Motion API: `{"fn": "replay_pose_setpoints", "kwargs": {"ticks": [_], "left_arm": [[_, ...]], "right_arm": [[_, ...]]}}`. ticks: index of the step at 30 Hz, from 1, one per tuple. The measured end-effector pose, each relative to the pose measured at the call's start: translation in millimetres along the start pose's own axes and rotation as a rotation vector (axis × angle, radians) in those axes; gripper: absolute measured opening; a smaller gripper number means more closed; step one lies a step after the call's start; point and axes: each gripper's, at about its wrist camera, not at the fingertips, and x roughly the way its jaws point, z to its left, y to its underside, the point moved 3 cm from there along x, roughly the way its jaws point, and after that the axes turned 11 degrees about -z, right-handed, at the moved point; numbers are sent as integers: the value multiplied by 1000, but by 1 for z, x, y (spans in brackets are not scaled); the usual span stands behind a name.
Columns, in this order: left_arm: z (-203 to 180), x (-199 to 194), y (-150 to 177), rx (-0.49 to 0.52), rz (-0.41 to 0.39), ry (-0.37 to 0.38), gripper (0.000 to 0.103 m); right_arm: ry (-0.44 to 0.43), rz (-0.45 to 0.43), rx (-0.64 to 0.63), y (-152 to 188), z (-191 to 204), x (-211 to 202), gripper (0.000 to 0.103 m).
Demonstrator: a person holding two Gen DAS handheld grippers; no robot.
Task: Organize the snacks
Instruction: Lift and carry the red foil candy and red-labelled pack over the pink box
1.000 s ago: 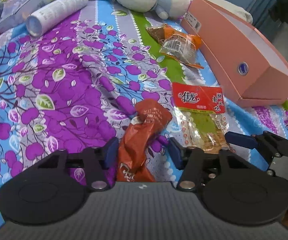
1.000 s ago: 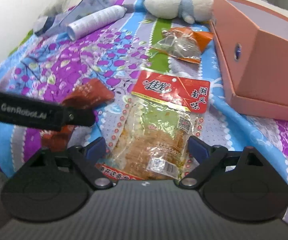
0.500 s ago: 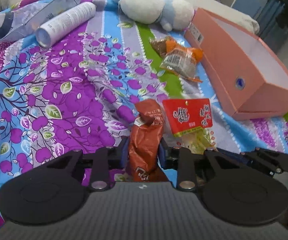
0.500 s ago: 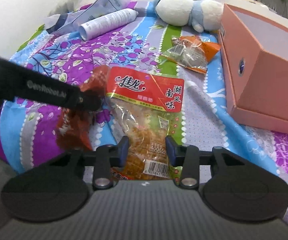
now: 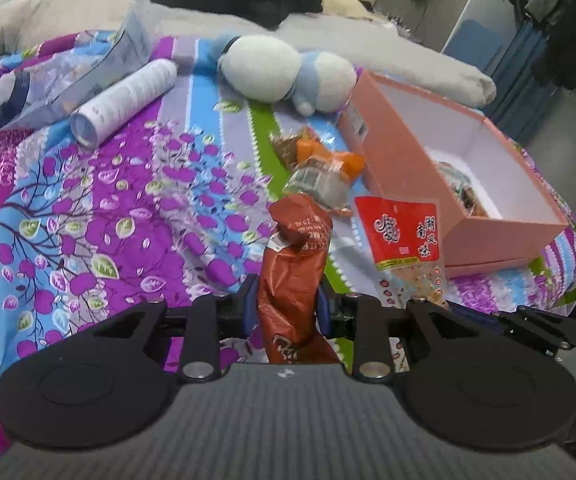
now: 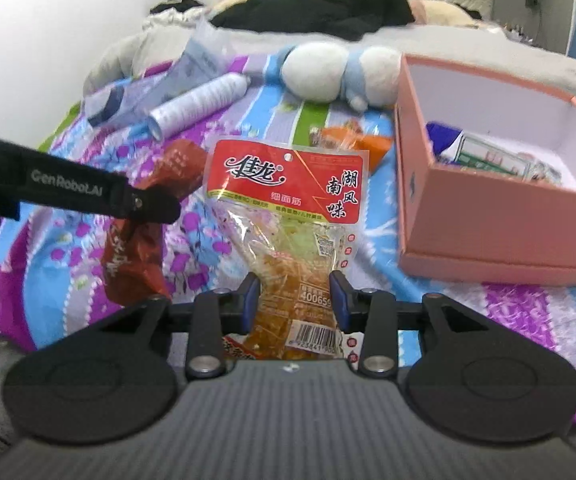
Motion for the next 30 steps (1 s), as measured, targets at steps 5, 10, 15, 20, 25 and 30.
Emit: {"fn": "replay_pose_setpoints", "kwargs": {"ticks": [5,10,15,20,25,30], "left_arm": [[-13,-15,-11,-2,-29,38,33],[-32,-28,-18,10,-51,78,33],[-55,-36,-22,28,-66,127,33],[-81,-27,-21,41,-52,179,33],[-106,-15,-30,71,-56,224,33],[-130,8,-48,100,-56,252,33]], "right_arm": [[17,-36,13,-12,-7,-19,40],[42,-68,25,-20,-16,-38,40],[71,-95,46,-25,-28,-56,40],[115,-123,61,-27,-42,-75,40],[160,-119,89,-25,-63,-74,40],[202,-140,114,-32,-89,-69,40]]}}
